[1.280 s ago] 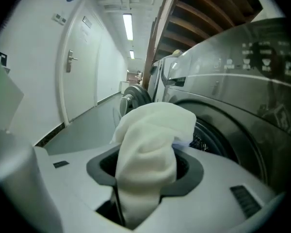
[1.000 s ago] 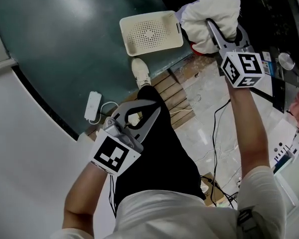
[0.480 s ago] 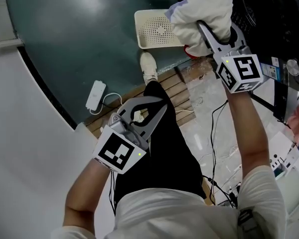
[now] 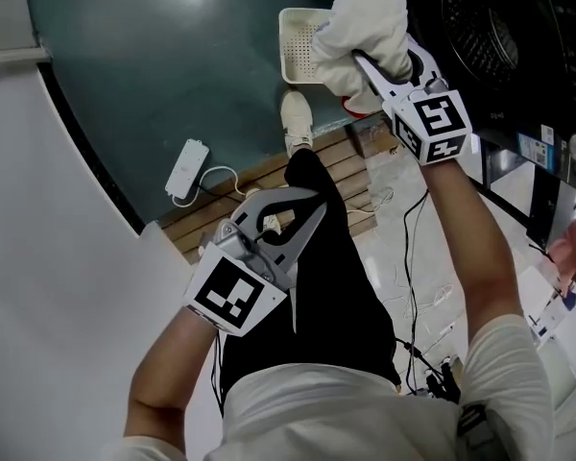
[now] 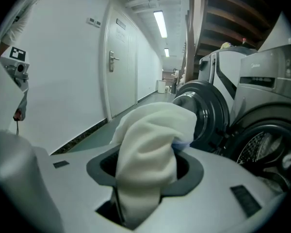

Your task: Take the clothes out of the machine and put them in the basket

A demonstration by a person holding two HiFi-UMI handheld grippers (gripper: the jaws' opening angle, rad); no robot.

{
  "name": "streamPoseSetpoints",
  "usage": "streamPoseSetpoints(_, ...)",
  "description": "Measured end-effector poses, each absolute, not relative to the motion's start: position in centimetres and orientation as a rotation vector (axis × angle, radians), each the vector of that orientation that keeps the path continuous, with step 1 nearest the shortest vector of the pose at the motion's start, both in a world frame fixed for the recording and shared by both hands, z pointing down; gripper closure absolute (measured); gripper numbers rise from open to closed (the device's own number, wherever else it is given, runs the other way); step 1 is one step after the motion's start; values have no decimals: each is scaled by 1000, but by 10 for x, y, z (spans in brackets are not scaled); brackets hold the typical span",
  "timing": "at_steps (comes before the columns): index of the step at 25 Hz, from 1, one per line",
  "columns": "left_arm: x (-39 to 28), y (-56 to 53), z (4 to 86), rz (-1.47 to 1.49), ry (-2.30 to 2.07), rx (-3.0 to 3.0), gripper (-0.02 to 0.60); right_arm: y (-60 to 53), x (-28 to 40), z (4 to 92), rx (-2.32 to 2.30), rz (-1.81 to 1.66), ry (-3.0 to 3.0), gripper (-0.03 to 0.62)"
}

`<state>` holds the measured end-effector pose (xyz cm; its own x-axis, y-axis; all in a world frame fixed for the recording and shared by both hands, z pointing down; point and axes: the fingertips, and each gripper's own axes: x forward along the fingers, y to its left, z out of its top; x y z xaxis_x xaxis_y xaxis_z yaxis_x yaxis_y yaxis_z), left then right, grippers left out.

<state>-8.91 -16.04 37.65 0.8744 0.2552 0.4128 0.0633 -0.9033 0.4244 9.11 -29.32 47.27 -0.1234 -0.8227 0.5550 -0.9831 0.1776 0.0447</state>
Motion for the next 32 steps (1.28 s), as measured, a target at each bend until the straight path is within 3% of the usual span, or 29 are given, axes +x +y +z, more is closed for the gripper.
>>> streamPoseSetpoints(32,-62,-220,466,731,162,2489,584,-332,111,806,1266,843,-1800,382)
